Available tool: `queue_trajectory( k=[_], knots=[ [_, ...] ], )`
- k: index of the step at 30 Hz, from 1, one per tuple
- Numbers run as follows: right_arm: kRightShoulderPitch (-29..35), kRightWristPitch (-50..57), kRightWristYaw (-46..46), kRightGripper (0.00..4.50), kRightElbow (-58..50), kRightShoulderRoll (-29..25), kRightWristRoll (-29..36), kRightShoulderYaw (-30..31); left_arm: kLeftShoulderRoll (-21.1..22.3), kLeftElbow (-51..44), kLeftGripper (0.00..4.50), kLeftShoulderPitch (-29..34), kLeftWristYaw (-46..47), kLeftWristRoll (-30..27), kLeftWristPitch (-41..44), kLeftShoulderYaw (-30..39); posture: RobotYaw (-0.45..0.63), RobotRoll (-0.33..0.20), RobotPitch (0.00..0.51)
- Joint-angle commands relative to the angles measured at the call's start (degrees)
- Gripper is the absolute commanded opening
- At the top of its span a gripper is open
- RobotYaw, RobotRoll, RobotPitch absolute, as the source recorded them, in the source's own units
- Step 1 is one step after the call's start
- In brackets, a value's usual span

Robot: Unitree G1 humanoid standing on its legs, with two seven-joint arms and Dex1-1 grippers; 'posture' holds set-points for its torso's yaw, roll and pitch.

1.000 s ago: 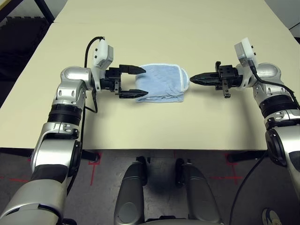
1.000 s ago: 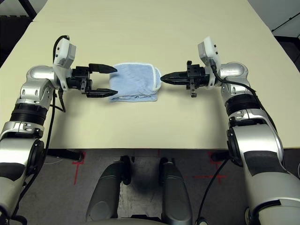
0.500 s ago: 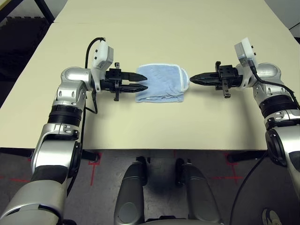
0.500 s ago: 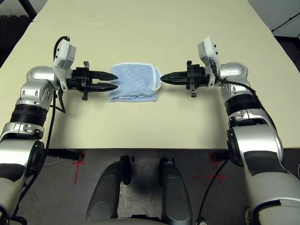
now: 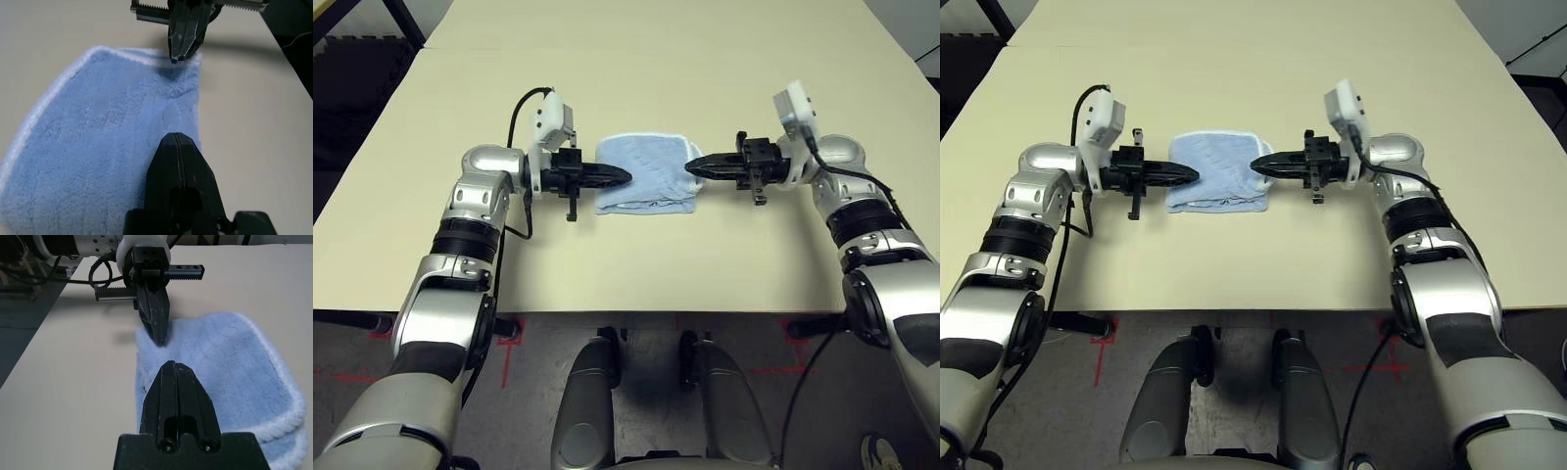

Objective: Fold the towel and set it aside.

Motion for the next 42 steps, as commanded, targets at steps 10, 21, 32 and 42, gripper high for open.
queue_trajectory(
  k=[10,21,32,42],
  knots=[
    [5.8,-4.7,-2.6,0.00,7.2,-2.6,-7.6,0.5,2.3,9.1,0.01,-0.1,-2.3,4.3,-4.8,-1.1,-0.01,0.000,0.235],
    [3.2,-3.5,-0.5,0.00,5.8,-1.2,-4.3,-3.0,3.7,9.7,0.01,-2.1,-4.2,2.6,-5.0,1.1,0.00,0.000,0.237],
    [-5.6,6.5,-7.1,0.00,2.4,0.3,-2.5,-6.0,0.2,7.8,0.01,-11.4,0.2,-0.4,1.4,5.3,0.00,0.000,0.235],
    [-5.6,8.9,-18.8,0.00,4.2,3.6,-8.6,-2.5,-3.8,15.5,0.01,-10.9,11.8,4.9,-0.4,3.7,0.00,0.000,0.236]
  ],
)
